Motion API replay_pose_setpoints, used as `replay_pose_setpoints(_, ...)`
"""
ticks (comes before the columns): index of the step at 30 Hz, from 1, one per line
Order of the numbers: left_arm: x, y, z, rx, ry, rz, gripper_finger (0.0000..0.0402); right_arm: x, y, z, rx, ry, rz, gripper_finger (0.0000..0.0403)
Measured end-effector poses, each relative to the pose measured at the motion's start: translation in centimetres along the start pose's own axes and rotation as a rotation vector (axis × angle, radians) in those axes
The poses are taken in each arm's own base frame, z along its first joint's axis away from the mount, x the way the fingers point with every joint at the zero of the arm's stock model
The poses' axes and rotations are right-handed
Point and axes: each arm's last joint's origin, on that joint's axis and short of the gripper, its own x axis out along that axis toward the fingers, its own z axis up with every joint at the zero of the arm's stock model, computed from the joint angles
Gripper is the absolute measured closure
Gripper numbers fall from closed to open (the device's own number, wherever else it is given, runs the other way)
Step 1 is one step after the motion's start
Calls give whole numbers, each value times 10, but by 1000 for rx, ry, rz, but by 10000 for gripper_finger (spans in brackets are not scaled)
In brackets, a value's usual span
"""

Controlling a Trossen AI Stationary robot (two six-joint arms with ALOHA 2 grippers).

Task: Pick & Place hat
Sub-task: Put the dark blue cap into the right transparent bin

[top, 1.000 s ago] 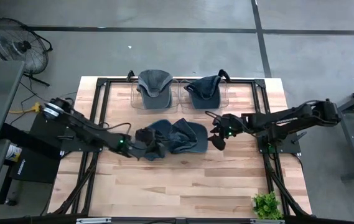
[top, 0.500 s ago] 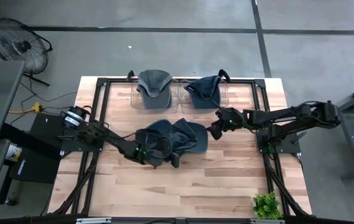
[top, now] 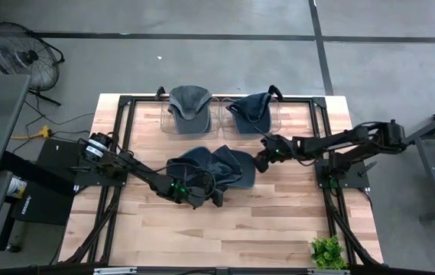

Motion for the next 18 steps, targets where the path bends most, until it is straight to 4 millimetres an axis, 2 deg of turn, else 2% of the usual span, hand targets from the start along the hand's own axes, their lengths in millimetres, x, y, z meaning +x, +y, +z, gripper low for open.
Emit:
replay_pose_setpoints(9,-1,-1,0,0,13,-5,337,2,0,0,23,-9,0,167)
replay_pose_setpoints(18,-1,10,-3,2,51,86,337,2,0,2,26,-53,-29,167)
